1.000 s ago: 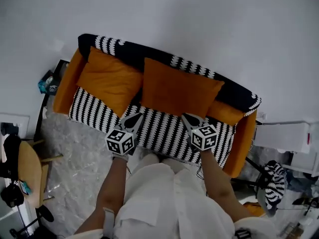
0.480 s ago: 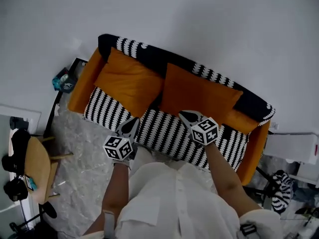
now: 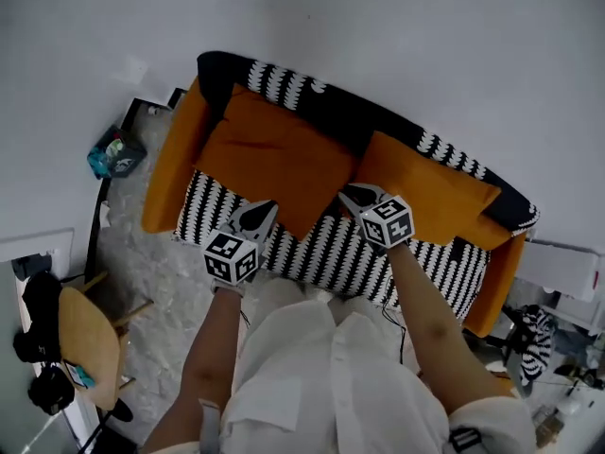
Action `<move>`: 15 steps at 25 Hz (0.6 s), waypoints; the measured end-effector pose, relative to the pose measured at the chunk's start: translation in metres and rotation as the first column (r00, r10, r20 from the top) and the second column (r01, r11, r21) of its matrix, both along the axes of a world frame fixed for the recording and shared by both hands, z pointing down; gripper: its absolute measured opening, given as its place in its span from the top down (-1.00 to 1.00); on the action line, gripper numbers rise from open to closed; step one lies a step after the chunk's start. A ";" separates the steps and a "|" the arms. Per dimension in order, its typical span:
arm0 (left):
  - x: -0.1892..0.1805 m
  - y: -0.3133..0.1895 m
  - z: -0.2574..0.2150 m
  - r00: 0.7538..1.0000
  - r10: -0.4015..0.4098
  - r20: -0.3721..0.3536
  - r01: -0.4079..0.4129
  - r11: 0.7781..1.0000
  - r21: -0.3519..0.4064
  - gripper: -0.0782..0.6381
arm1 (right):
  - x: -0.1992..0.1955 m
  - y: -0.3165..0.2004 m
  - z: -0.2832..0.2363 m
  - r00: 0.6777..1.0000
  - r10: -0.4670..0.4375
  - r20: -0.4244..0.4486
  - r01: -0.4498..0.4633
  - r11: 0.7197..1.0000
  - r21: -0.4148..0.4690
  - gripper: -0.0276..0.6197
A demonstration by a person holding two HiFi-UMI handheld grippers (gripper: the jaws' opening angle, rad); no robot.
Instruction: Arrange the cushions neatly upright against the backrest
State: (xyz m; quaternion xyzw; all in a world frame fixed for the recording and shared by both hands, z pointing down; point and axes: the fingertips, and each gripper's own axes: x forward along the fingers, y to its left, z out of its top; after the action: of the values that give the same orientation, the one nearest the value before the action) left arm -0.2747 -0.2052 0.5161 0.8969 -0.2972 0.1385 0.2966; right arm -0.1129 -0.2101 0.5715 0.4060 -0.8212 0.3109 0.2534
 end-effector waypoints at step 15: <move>-0.072 -0.112 0.069 0.995 -0.096 -0.015 0.096 0.994 -0.048 0.73 | -0.051 -0.186 0.138 0.904 -0.256 -0.342 0.210 0.963 -0.166 0.41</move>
State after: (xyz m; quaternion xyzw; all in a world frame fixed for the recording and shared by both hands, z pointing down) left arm -0.3467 -0.3173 0.5851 0.8755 -0.3341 0.1233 0.3267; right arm -0.1634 -0.3965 0.7090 0.3381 -0.7823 0.2494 0.4599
